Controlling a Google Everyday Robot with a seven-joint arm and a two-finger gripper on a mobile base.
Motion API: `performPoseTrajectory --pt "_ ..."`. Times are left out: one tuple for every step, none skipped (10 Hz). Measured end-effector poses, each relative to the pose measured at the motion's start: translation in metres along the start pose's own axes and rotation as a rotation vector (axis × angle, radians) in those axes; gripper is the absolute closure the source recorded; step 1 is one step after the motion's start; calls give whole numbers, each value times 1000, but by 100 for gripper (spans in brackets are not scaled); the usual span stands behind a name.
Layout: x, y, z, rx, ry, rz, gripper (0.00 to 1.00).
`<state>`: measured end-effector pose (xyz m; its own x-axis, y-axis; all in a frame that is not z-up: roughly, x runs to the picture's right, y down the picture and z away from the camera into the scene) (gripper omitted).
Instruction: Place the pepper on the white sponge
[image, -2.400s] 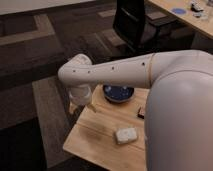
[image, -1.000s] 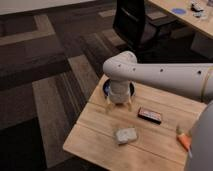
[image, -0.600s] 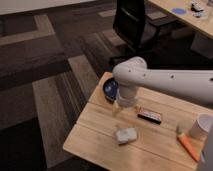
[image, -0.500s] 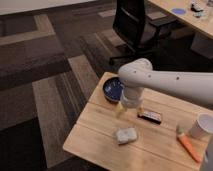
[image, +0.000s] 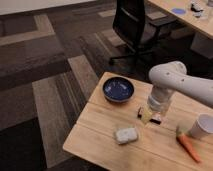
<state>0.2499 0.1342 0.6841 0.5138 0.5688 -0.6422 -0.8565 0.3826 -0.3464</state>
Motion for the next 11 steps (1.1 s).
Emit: performPoseTrajectory --pt "0 0 0 0 0 -2 35" --pt "0 1 0 -1 0 -3 35" --pt "-1 0 0 1 -1 -3 35" --pt "0 -1 0 10 -3 1 35" --pt "4 -11 0 40 -19 16 35" --pt "15 -24 -1 72 -44 46 35" --pt "26 -31 1 80 -58 73 35" --pt "43 -33 10 65 -81 112 35" --pt "50 -33 14 61 -89 128 35" --pt "69 -35 21 62 -98 166 35" --pt "85 -40 24 79 -95 193 35"
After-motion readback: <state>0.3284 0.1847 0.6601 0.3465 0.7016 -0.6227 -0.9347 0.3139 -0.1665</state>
